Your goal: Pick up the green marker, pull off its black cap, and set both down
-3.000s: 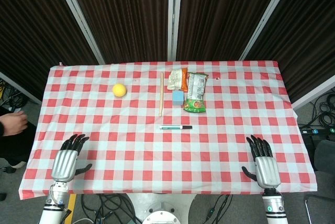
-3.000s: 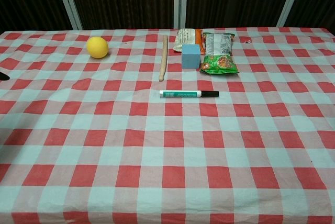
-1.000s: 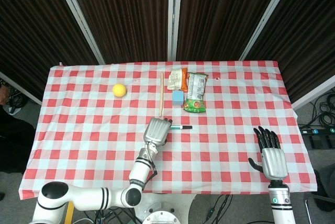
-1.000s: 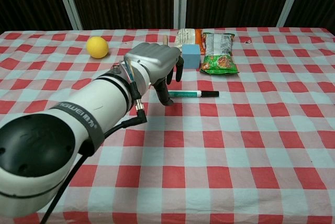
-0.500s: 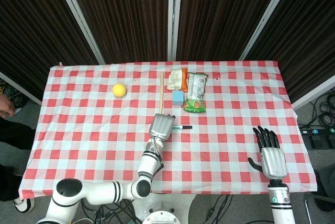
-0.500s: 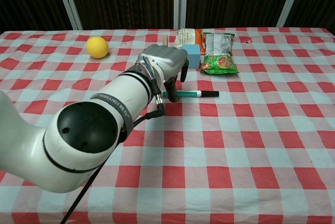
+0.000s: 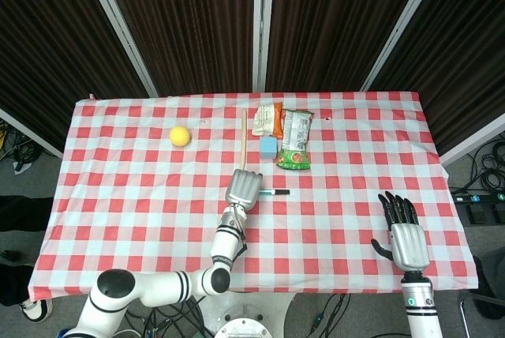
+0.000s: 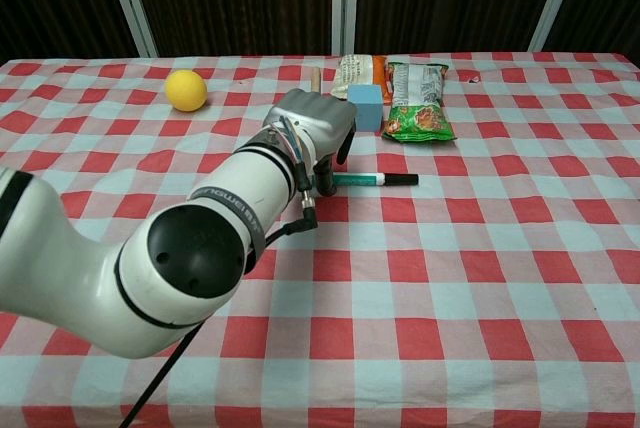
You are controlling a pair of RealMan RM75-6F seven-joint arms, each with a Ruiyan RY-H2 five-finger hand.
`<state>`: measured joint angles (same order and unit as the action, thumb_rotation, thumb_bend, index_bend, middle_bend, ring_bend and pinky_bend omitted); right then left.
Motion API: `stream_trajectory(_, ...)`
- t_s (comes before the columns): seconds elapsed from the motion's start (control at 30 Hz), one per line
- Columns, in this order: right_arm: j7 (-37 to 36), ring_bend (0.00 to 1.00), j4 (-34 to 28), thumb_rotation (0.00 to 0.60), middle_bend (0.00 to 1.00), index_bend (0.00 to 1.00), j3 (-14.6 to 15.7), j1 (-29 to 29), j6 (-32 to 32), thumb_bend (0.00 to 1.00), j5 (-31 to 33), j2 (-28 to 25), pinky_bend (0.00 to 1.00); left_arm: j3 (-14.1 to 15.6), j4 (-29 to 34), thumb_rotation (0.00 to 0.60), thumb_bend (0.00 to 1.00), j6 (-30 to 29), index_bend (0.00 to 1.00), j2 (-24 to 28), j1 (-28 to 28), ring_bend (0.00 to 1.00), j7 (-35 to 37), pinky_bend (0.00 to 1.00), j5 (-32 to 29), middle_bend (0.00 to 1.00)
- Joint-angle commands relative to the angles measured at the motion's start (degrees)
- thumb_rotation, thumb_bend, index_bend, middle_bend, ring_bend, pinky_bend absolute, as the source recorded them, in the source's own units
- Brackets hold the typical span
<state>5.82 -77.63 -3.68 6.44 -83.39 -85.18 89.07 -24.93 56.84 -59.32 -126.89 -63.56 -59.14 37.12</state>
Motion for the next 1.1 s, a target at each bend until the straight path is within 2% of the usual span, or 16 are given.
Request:
stream_trajectory(0.03,-0.1,0.00,0.2,0.600,0.04,0.00,0.0,0.0,0.1,0.07,0.1,0.1,0.00,0.5,-1.8,0.600,0.24,0.7,0.47,-0.9,-0.5,0.95,0.2,0.87,0.1,0.49)
stream_trajectory(0.47,-0.6,0.00,0.5,0.600,0.04,0.00,0.0,0.0,0.1,0.07,0.2,0.1,0.00,-0.2,-4.8,0.600,0.28,1.8,0.48,-2.0,-1.2,0.95,0.2,0.88,-0.8,0.50)
stream_trajectory(0.77,-0.8,0.00,0.7,0.600,0.04,0.00,-0.1,0.1,0.2,0.07,0.4,0.2,0.00,-0.3,-6.2,0.600,0.35,1.9,0.52,-2.6,-1.5,0.95,0.1,0.88,-0.6,0.54)
stream_trajectory(0.97,-0.8,0.00,0.8,0.600,0.04,0.00,0.0,0.1,0.3,0.07,0.4,0.2,0.00,-0.2,-5.1,0.600,0.38,1.5,0.55,-2.0,-1.2,0.96,0.7,0.88,0.4,0.57)
stream_trajectory(1.1,-0.9,0.00,0.8,0.600,0.05,0.00,0.0,0.5,0.3,0.07,-0.3,0.3,0.00,0.0,-1.7,0.600,0.38,0.5,0.56,-0.8,-0.3,0.96,2.0,0.88,1.7,0.58)
